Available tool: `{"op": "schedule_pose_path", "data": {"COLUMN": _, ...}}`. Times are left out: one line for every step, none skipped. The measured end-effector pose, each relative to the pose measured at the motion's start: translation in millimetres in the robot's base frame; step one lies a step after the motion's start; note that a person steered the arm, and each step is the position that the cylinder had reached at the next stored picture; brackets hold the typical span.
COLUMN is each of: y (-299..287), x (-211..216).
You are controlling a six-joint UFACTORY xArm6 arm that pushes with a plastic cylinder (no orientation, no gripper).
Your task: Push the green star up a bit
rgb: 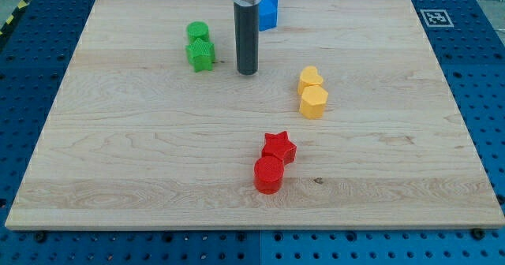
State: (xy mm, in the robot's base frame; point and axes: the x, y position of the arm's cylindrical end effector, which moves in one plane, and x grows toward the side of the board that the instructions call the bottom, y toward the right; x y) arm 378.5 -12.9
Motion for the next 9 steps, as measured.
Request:
{"op": "schedule_pose_path", "data": {"y": -9.7, "x": 0.0}}
{"op": "schedule_pose_path", "data": {"y": -20.1, "x": 0.0}}
{"op": "schedule_pose_path", "data": {"y": -31.2, "x": -0.6}}
{"op": "schedule_pose_path", "data": {"y": -55.4, "x": -0.8}}
{"op": "schedule_pose_path", "data": {"y": -75.8, "x": -0.8}}
{"op": "schedule_pose_path", "data": {"y": -75.9, "x": -2.5}}
{"op": "schedule_pose_path", "data": {"y": -75.9, "x": -13.2}}
{"op": "schedule_pose_path", "data": {"y": -75.9, "x": -13.2}}
{"op": "schedule_pose_path", "data": {"y": -80.6, "x": -15.6}}
